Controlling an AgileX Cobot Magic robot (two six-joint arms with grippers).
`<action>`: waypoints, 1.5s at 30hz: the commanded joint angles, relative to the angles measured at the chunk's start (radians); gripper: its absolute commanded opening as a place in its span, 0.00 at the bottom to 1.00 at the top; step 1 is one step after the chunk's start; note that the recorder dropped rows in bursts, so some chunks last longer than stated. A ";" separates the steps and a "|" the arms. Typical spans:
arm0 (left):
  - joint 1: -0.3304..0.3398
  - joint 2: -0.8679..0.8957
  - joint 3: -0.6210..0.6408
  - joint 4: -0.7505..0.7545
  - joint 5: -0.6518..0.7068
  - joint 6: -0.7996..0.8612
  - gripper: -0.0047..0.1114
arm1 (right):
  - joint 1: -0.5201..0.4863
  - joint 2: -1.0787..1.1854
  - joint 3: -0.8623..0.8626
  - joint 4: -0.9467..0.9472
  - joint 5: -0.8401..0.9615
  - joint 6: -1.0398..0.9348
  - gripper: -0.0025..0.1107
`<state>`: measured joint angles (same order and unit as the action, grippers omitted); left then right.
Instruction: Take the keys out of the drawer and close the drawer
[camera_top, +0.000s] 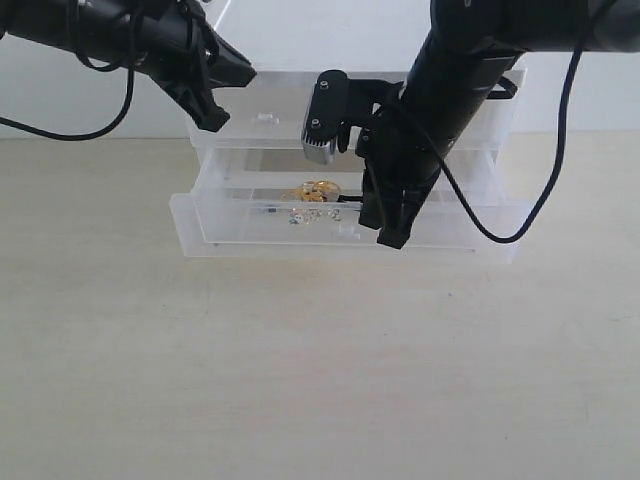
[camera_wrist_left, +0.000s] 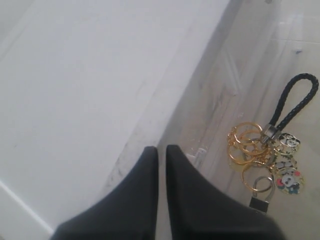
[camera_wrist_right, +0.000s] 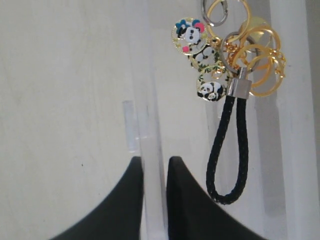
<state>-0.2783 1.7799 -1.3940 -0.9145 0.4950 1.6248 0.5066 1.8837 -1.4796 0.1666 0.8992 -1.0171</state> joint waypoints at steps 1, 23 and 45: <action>0.001 0.042 -0.005 -0.009 -0.044 0.010 0.08 | -0.009 0.000 0.013 -0.020 0.014 0.032 0.02; 0.001 0.093 -0.038 -0.076 -0.193 0.077 0.08 | -0.009 0.000 0.013 0.002 0.049 0.032 0.02; 0.001 0.093 -0.041 -0.074 -0.194 0.077 0.08 | -0.007 -0.060 0.013 0.112 0.158 -0.013 0.02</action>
<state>-0.2804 1.8727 -1.4071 -0.9468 0.4249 1.7066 0.5047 1.8464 -1.4720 0.2660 1.0252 -1.0603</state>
